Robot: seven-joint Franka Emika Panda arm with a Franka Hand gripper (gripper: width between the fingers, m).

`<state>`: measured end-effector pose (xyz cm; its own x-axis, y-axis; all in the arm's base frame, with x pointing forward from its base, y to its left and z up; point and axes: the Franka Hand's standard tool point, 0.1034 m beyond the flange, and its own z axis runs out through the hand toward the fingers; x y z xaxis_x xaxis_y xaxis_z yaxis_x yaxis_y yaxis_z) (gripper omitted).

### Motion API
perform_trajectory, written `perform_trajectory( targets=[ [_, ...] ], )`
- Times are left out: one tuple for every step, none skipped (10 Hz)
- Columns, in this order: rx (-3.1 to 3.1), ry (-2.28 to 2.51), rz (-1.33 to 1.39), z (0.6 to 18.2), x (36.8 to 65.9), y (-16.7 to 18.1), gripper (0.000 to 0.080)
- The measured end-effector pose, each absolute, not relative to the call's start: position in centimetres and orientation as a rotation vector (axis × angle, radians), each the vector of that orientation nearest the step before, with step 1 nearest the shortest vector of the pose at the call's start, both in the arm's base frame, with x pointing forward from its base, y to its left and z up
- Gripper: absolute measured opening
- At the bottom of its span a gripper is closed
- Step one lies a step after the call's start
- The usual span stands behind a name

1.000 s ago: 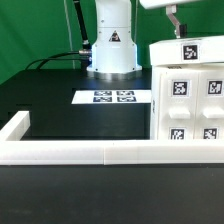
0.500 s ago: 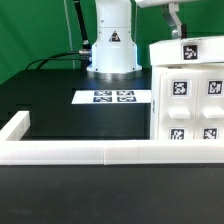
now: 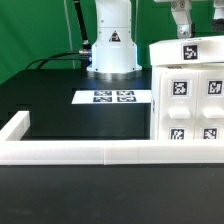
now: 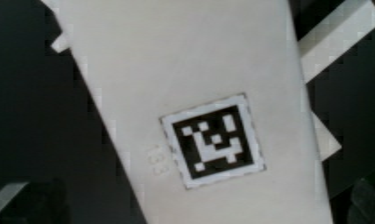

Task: Assemble cabinet

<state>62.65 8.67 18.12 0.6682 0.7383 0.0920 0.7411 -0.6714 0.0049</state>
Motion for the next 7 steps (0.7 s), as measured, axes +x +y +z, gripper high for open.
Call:
perform_trajectory(
  targets=[
    [-2.804,-1.358,-0.132,18.1,62.7,8.5,0.0797],
    [-2.782,-1.412,-0.136,18.1,62.6,8.5,0.0797],
    [-2.759,-1.462,-0.137,17.8,62.4,8.6,0.0797],
    [-2.759,-1.460,-0.139,17.8,62.4,8.8,0.0797],
    [-2.778,-1.428,-0.146,17.3,62.1,8.8,0.0797],
    [-2.780,-1.423,-0.136,16.7,61.7,8.8,0.0797],
    [-2.779,-1.423,-0.129,16.3,61.5,8.7,0.0797]
  ],
)
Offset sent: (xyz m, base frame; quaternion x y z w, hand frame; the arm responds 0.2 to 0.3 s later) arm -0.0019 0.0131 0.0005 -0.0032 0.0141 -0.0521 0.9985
